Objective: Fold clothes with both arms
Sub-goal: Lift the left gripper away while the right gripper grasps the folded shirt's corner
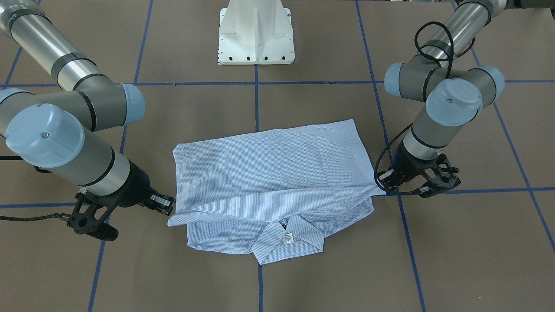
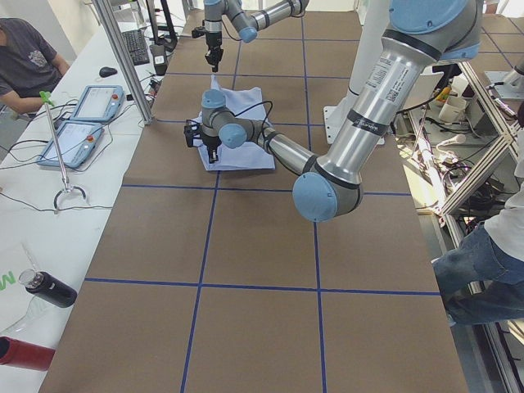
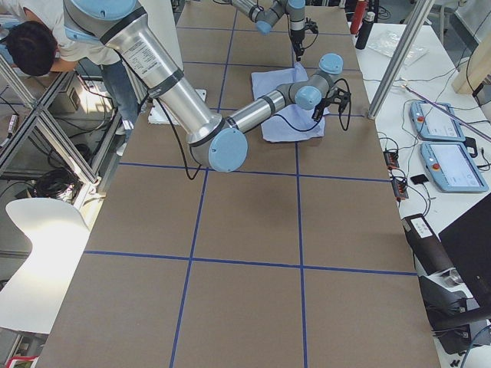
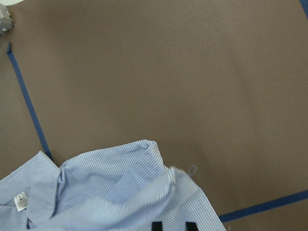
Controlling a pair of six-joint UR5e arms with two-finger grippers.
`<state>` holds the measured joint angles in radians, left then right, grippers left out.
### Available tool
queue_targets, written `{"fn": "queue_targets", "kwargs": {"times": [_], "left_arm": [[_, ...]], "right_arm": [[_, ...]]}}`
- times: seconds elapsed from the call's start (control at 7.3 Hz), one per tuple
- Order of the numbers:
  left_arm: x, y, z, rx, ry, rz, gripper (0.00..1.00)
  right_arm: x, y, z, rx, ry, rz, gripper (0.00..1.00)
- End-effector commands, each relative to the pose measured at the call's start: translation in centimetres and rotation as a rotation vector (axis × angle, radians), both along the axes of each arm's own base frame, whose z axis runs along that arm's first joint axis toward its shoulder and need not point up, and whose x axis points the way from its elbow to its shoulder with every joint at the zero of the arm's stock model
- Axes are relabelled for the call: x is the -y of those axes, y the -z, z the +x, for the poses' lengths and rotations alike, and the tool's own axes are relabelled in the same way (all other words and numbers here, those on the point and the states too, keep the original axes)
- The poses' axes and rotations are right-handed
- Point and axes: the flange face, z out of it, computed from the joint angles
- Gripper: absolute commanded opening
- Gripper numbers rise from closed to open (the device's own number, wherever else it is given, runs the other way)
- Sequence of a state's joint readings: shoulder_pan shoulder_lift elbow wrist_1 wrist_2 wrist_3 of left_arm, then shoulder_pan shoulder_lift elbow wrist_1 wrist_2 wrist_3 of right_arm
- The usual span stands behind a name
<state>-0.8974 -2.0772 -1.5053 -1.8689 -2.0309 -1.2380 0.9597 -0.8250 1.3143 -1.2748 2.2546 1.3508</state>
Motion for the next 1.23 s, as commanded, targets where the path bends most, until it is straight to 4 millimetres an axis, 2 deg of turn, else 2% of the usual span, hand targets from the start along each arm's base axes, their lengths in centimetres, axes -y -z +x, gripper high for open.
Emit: {"fn": "queue_targets", "kwargs": {"times": [0.0, 0.27, 0.41, 0.55, 0.68, 0.96, 1.1], "left_arm": [[0.1, 0.1, -0.2, 0.0, 0.003, 0.003, 1.0], [0.1, 0.2, -0.2, -0.002, 0.004, 0.005, 1.0], [0.1, 0.5, -0.2, -0.004, 0.005, 0.006, 1.0], [-0.1, 0.9, -0.3, -0.009, 0.005, 0.012, 1.0], [-0.1, 1.2, -0.5, -0.014, 0.008, 0.014, 1.0], [-0.6, 2.7, -1.2, -0.032, 0.015, 0.033, 1.0], [-0.8, 3.0, -1.3, -0.036, 0.015, 0.036, 1.0]], "right_arm": [[1.0, -1.6, -0.7, 0.006, -0.013, 0.025, 1.0], [0.8, -2.5, -0.6, 0.022, -0.012, 0.038, 1.0], [-0.5, -1.3, 0.1, 0.048, -0.006, 0.059, 1.0], [-4.7, -1.9, -0.6, 0.064, 0.031, 0.075, 1.0], [-8.3, -4.1, -1.4, 0.057, 0.064, 0.069, 1.0], [-13.9, -8.6, -3.3, 0.02, 0.125, 0.045, 1.0], [-16.4, -9.6, -4.8, 0.009, 0.162, 0.045, 1.0]]}}
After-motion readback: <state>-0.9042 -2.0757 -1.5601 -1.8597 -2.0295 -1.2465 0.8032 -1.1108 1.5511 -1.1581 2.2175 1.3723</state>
